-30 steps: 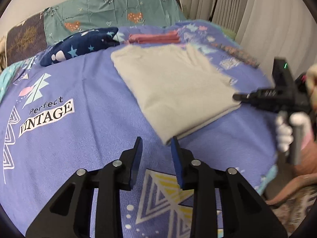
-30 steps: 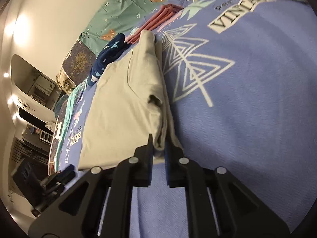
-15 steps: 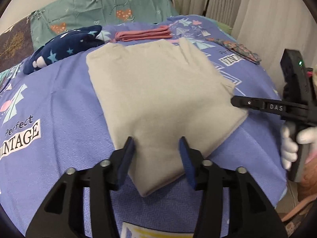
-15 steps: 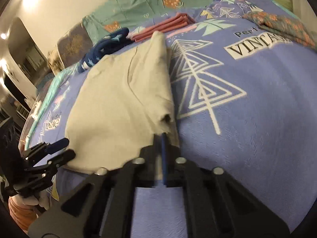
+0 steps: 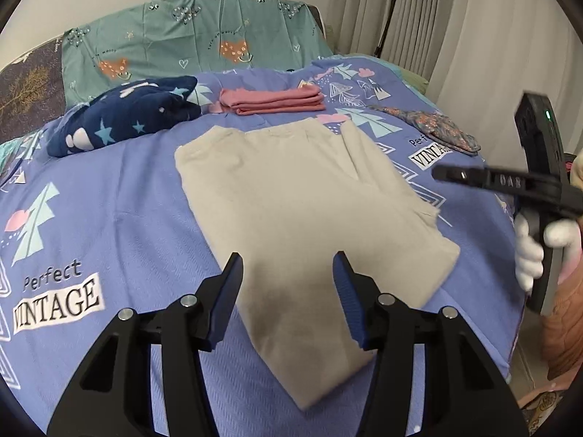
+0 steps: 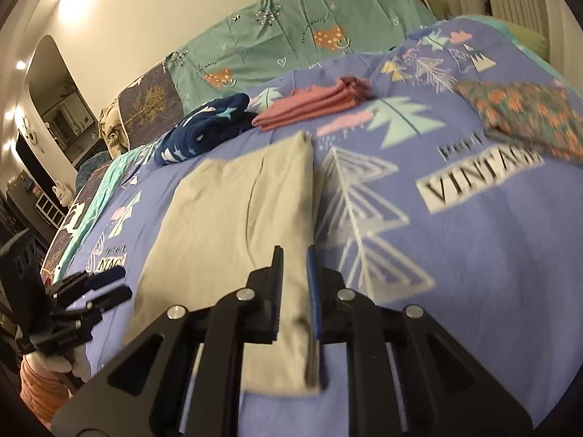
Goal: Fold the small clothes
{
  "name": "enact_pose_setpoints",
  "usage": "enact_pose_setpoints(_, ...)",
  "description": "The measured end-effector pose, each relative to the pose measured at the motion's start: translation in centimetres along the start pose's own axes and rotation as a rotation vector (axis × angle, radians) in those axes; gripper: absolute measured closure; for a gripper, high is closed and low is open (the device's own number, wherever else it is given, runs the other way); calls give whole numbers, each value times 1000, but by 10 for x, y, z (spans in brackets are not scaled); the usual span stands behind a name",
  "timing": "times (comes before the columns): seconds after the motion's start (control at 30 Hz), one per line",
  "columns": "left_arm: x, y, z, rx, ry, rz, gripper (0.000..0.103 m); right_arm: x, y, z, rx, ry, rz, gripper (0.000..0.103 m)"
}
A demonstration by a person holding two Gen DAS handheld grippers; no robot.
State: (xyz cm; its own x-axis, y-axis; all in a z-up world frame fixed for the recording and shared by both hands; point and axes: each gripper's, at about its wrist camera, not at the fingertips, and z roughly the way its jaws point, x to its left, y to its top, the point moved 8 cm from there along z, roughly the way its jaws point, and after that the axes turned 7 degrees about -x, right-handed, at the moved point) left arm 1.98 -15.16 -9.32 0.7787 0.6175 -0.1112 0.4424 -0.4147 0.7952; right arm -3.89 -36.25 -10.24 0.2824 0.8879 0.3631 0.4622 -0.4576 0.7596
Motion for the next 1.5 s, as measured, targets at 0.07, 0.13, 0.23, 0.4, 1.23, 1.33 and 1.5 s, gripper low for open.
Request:
enact_pose_setpoints(0.07, 4, -2, 11, 26, 2, -14, 50, 1, 9, 11, 7, -7, -15, 88)
enact_pose_setpoints(0.13, 7, -6, 19, 46, -3, -28, 50, 8, 24, 26, 15, 4, -33, 88)
enact_pose_setpoints(0.23, 9, -7, 26, 46, -20, -25, 50, 21, 33, 46, 30, 61, -47, 88)
enact_pose_setpoints(0.4, 16, -9, 35, 50, -38, -31, 49, 0, 21, 90, 120, -36, -60, 89)
enact_pose_setpoints(1.23, 85, 85, 80, -30, -7, -20, 48, -24, 29, 109, 97, -29, 40, 73)
enact_pose_setpoints(1.33, 83, 99, 115, 11, -29, 27, 48, -25, 28, 108, 84, -22, 37, 70)
enact_pose_setpoints(1.5, 76, 97, 157, 89, 56, 169, 77, -31, 25, 106, 60, 26, 79, 68)
